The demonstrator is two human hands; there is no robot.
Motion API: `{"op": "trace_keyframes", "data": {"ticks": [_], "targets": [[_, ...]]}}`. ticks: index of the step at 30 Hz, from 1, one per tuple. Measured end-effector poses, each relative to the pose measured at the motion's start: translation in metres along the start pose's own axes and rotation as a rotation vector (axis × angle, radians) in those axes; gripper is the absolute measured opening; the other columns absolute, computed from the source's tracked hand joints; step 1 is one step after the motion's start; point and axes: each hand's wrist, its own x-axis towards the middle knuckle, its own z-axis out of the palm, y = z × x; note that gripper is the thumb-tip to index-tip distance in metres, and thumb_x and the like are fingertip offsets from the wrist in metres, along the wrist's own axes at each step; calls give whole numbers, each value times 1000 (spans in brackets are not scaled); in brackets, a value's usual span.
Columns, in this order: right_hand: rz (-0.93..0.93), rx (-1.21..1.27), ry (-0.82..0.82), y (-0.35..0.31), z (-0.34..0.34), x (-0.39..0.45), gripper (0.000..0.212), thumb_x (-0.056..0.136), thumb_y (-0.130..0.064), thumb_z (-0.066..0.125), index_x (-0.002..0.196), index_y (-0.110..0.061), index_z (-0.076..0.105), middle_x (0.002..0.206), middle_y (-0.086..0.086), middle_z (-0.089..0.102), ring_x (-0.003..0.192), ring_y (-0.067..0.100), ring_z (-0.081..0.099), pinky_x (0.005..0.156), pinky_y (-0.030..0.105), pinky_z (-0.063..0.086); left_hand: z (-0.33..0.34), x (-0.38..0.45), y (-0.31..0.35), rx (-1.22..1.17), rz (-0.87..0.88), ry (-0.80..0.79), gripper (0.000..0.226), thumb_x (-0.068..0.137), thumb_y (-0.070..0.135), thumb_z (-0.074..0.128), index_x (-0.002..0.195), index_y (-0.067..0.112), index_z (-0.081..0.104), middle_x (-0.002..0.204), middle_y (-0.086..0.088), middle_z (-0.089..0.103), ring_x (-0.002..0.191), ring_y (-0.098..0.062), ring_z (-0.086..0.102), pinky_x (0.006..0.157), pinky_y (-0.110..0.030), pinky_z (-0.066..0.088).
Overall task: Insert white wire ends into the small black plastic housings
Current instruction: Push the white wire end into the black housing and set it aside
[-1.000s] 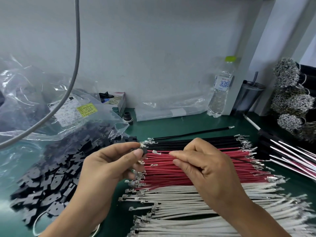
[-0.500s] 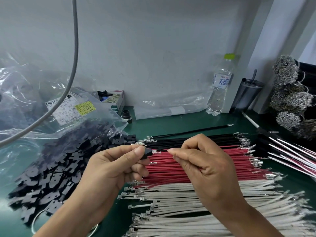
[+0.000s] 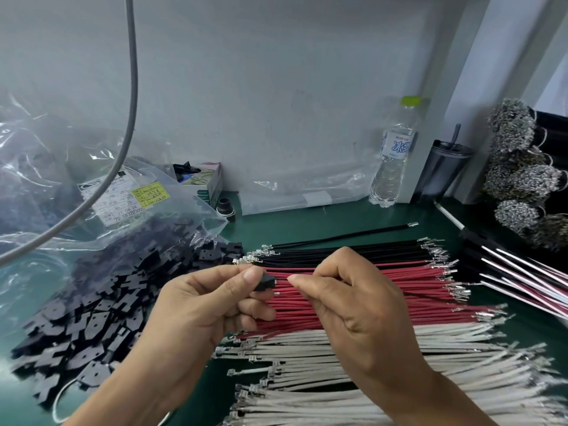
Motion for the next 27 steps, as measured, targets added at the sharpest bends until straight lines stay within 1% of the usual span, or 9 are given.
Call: {"op": "trace_keyframes", "data": {"ticks": [4, 7, 11, 16, 19, 23, 24, 25, 27], "targets": [[129, 107, -48, 3, -3, 0, 19, 95, -22, 65, 107, -15, 78, 86, -7, 59, 75, 11, 59, 61, 28, 51, 2, -5, 0, 386, 286, -8, 37, 69, 29, 87, 105, 29, 81, 89, -10, 80, 73, -22, 75, 62, -23, 59], [161, 130, -99, 4, -5, -1, 17, 94, -26, 65, 101, -18, 78, 87, -11, 59, 79, 8, 61, 65, 25, 52, 0, -6, 0, 596, 426, 14, 28, 69, 28, 85, 94, 41, 81, 81, 0, 79, 67, -20, 75, 62, -25, 61], [117, 83, -108, 1, -3, 0, 13, 93, -23, 66, 94, -15, 77, 85, -9, 58, 77, 7, 58, 66, 23, 49, -1, -4, -2, 493, 367, 13, 24, 69, 18, 86, 88, 32, 83, 75, -3, 79, 62, -20, 75, 60, -20, 59], [93, 96, -151, -1, -1, -1, 11, 93, -21, 66, 94, -16, 76, 86, -11, 56, 77, 5, 57, 68, 17, 45, -1, -6, -3, 388, 317, -33, 21, 67, 14, 85, 87, 21, 84, 77, -11, 79, 64, -25, 76, 63, -22, 60], [85, 80, -197, 6, -10, 5, 12, 94, -23, 67, 95, -17, 77, 87, -13, 59, 78, 3, 58, 69, 12, 45, 0, -4, -4, 451, 340, -36, 20, 69, 21, 84, 88, 28, 84, 78, -6, 80, 66, -23, 76, 64, -22, 60], [35, -99, -265, 3, -31, 13, 13, 88, -25, 77, 100, -24, 73, 98, -14, 57, 89, 4, 56, 72, 21, 50, -2, -3, -5, 507, 396, 38, 20, 70, 31, 83, 89, 37, 82, 76, 0, 79, 66, -20, 75, 60, -19, 58], [60, -47, -334, -2, -38, 15, 15, 83, -32, 79, 96, -30, 72, 98, -18, 55, 89, 4, 57, 73, 20, 48, -3, -3, -5, 519, 408, 66, 20, 70, 32, 83, 89, 37, 82, 76, 1, 79, 64, -20, 74, 59, -19, 58], [117, 57, -468, -8, -44, 19, 19, 78, -43, 79, 93, -33, 72, 96, -19, 56, 89, 4, 59, 73, 19, 47, -3, -3, -5, 528, 418, 85, 20, 70, 31, 83, 89, 37, 82, 75, 1, 79, 64, -21, 73, 58, -20, 58], [227, 191, -821, -21, -50, 20, 32, 72, -57, 78, 98, -39, 71, 99, -23, 58, 92, 0, 59, 70, 16, 44, -3, -2, -6, 561, 430, 96, 19, 73, 27, 83, 89, 36, 81, 74, 1, 78, 62, -20, 71, 57, -19, 56]]}}
